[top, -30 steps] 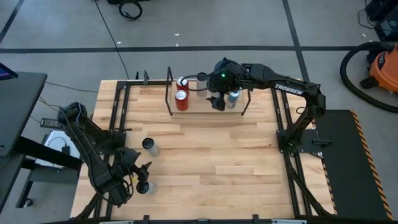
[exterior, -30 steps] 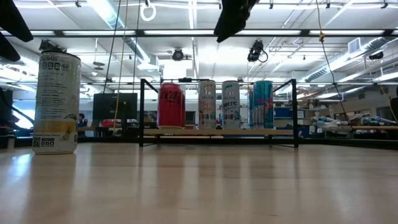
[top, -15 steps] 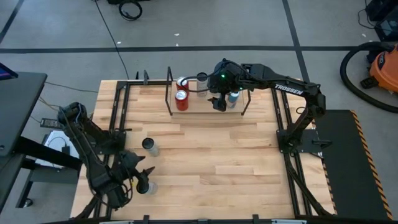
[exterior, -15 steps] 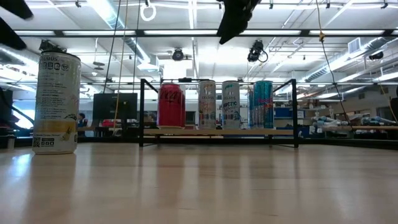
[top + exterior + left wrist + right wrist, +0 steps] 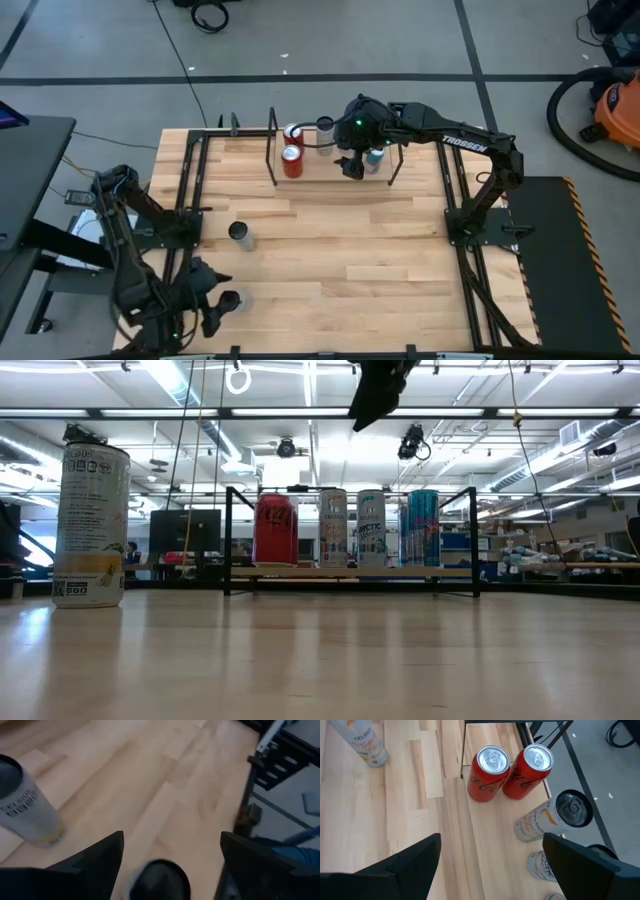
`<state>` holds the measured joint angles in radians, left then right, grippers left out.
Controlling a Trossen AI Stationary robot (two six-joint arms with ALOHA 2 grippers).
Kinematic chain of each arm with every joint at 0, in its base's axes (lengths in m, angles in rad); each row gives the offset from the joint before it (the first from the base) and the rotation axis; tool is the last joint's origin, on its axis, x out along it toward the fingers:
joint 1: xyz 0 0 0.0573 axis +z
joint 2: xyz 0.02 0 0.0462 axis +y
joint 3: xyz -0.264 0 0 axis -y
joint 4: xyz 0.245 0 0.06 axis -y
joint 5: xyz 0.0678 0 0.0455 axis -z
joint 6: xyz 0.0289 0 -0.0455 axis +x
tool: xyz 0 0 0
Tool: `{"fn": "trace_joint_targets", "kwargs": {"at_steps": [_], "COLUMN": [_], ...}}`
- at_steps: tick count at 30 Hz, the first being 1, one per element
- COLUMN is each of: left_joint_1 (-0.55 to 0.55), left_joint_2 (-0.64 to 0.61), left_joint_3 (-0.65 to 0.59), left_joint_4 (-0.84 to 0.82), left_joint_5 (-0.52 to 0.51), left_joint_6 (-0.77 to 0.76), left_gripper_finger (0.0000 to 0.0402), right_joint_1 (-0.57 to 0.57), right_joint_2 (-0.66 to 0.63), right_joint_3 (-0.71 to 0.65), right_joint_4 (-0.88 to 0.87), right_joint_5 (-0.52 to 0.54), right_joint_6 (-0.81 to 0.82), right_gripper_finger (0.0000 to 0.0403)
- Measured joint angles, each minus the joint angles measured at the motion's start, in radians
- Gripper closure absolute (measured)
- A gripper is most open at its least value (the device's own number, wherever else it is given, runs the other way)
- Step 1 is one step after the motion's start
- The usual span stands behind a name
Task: Place canned beverage on shelf
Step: Put the bottom black soda can on the shelf aligned with the other light blue soda can
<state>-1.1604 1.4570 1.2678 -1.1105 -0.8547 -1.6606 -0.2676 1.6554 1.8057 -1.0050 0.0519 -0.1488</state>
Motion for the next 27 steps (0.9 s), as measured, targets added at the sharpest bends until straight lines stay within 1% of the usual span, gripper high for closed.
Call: {"fn": "trace_joint_targets", "kwargs": {"at_steps": [6, 11, 17, 24, 27], "left_joint_1": [-0.055, -0.094, -0.135, -0.151, -0.149], "left_joint_2": [0.017, 0.071, 0.128, 0.132, 0.131], "left_joint_3": [0.002, 0.002, 0.002, 0.002, 0.002], "left_joint_4": [-0.005, -0.035, -0.041, -0.052, -0.101], "left_joint_5": [0.007, 0.008, 0.004, 0.006, 0.0], "left_joint_6": [-0.015, -0.123, -0.264, -0.296, -0.301], "left_gripper_finger": [0.0069, 0.007, 0.007, 0.007, 0.007], "right_joint_1": [0.0, 0.003, 0.004, 0.004, 0.004], "right_joint_2": [0.0, 0.0, 0.0, 0.0, 0.0], "right_joint_3": [0.0, 0.0, 0.0, 0.0, 0.0], "right_joint_4": [0.0, 0.0, 0.0, 0.0, 0.0], "right_joint_5": [-0.001, -0.012, -0.08, -0.083, -0.092], "right_joint_6": [0.025, 0.024, 0.023, 0.023, 0.019], "right_gripper_finger": [0.0045, 0.0045, 0.0045, 0.0045, 0.0045]}}
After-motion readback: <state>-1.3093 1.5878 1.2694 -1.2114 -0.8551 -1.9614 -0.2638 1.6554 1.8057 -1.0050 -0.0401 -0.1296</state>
